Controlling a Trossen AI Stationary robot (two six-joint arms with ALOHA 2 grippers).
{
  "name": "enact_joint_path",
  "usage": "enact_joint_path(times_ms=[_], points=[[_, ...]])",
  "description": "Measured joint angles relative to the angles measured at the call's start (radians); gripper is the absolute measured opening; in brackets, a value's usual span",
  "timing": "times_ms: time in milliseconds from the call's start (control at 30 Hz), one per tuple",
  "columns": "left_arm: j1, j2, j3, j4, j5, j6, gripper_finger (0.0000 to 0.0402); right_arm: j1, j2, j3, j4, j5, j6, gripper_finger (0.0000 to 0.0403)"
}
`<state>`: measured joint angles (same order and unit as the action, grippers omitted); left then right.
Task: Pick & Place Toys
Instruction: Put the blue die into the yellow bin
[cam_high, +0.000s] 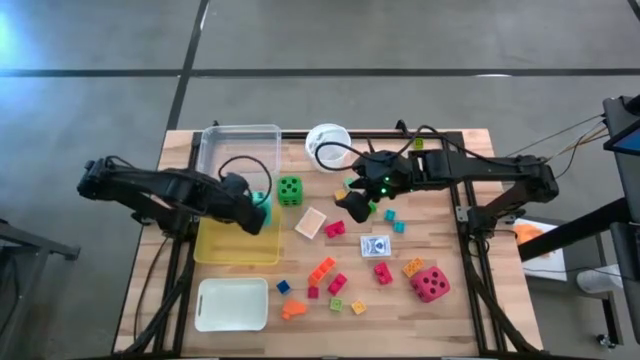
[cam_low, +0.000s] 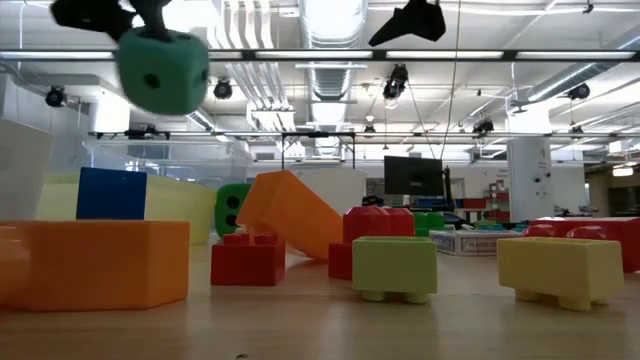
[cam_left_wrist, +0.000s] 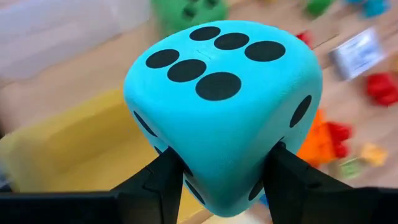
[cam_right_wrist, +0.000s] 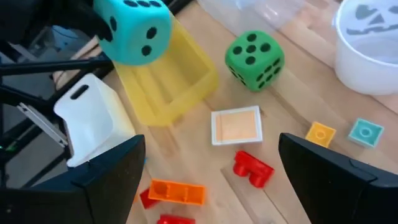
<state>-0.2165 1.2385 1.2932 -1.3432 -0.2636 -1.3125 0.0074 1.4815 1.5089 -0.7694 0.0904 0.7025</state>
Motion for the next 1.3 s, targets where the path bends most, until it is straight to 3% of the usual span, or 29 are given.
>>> enact_joint_path(times_ms=[167,433,667,1300], points=[[-0.002,0.001,-0.066,-0.094,0.048,-0.046,0.0163,0.002,0.000,0.000,-0.046,0.018,0.002,0.0361],[-0.001,0.011,-0.176,-0.101,0.162,-0.110,0.0159,0.002,0.000,0.000,-0.114,0.018,-0.003,0.0361],[0.011,0.076,-0.194,-0.163,0.208,-0.117,0.0159,0.002,0.000,0.000,-0.117,0.018,-0.003,0.0361],[0.153,0.249,-0.243,-0.215,0.237,0.110,0.0154,0.022,0.000,0.000,-0.117,0.015,-0.004,0.0361]])
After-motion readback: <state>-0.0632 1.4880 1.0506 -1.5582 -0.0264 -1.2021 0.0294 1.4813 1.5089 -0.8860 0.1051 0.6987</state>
